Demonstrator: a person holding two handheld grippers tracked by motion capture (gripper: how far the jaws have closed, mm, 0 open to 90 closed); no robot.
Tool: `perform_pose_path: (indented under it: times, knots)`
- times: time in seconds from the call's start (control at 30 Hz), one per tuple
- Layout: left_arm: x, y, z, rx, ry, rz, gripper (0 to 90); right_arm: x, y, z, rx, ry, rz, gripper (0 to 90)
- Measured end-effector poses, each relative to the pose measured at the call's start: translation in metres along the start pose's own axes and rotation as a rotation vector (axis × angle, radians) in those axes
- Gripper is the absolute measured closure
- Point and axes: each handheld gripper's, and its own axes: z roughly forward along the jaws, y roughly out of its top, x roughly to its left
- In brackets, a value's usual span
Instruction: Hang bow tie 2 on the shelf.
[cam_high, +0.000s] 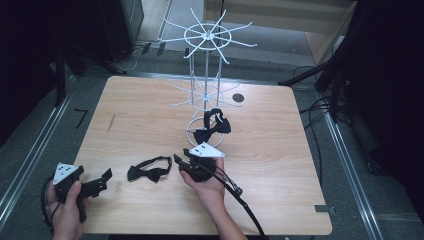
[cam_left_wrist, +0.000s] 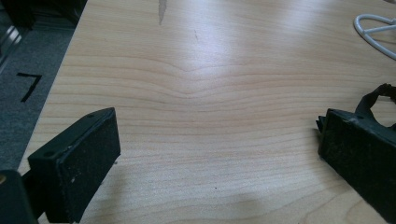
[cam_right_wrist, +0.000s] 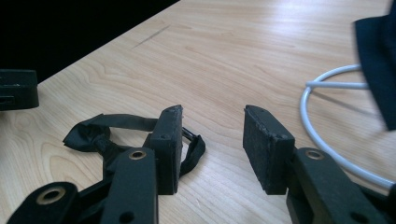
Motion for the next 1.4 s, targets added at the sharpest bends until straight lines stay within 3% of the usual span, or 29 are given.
perform_pose_path:
  times: [1.1, 1.4]
  knots:
    - [0.000, 0.000, -0.001, -0.001, 0.000, 0.001, 0.0, 0.012, -0.015, 0.056, 0.141, 0.000, 0.024, 60.0]
    - [0.000, 0.000, -0.001, 0.001, 0.001, 0.004, 0.0, 0.013, -0.015, 0.059, 0.188, -0.006, 0.011, 73.3]
